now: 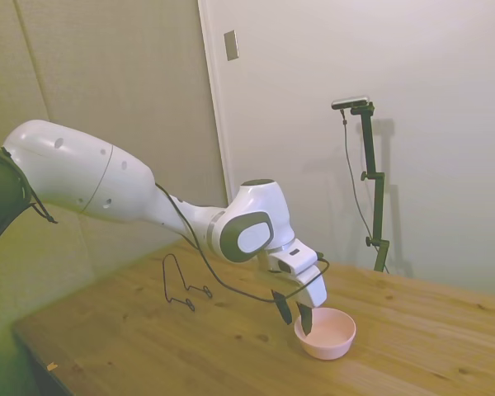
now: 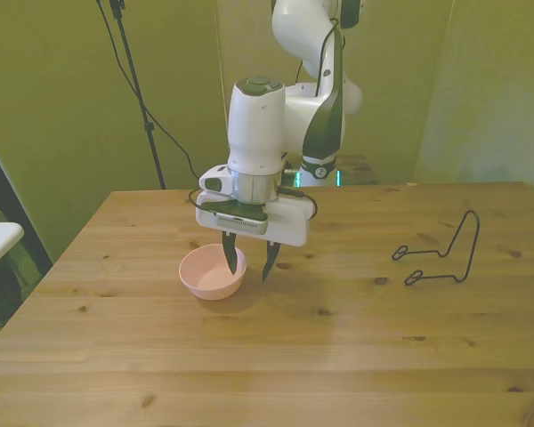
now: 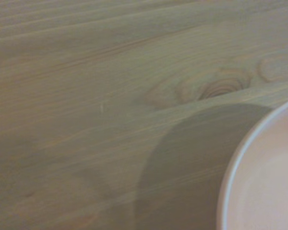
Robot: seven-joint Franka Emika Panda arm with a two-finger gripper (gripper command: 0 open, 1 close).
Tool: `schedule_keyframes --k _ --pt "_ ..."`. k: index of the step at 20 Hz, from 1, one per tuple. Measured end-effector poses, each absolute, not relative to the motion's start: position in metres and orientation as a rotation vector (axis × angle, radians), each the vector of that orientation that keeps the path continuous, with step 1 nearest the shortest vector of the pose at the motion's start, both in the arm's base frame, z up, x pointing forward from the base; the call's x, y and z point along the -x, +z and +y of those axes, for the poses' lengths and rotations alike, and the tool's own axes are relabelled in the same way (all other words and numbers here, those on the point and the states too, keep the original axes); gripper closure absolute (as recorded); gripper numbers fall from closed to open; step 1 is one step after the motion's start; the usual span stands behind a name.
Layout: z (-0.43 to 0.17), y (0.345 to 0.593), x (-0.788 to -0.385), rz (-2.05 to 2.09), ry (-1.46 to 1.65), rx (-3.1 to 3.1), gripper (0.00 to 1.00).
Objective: Load the bowl
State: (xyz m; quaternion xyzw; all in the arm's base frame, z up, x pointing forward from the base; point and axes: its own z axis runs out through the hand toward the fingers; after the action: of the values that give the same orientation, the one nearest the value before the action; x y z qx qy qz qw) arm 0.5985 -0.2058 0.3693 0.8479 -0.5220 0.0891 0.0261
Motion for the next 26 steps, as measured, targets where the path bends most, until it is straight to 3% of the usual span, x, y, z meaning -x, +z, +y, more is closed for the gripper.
schedule_keyframes --k 19,22,26 --pt "-0.212 0.376 -0.603 -1.595 0.290 -2.673 1.00" --pt "-0.207 0.395 -0.602 -1.604 0.321 -2.715 1.00" --pt "-0.186 0.449 -0.590 -1.615 0.345 -2.831 1.00"
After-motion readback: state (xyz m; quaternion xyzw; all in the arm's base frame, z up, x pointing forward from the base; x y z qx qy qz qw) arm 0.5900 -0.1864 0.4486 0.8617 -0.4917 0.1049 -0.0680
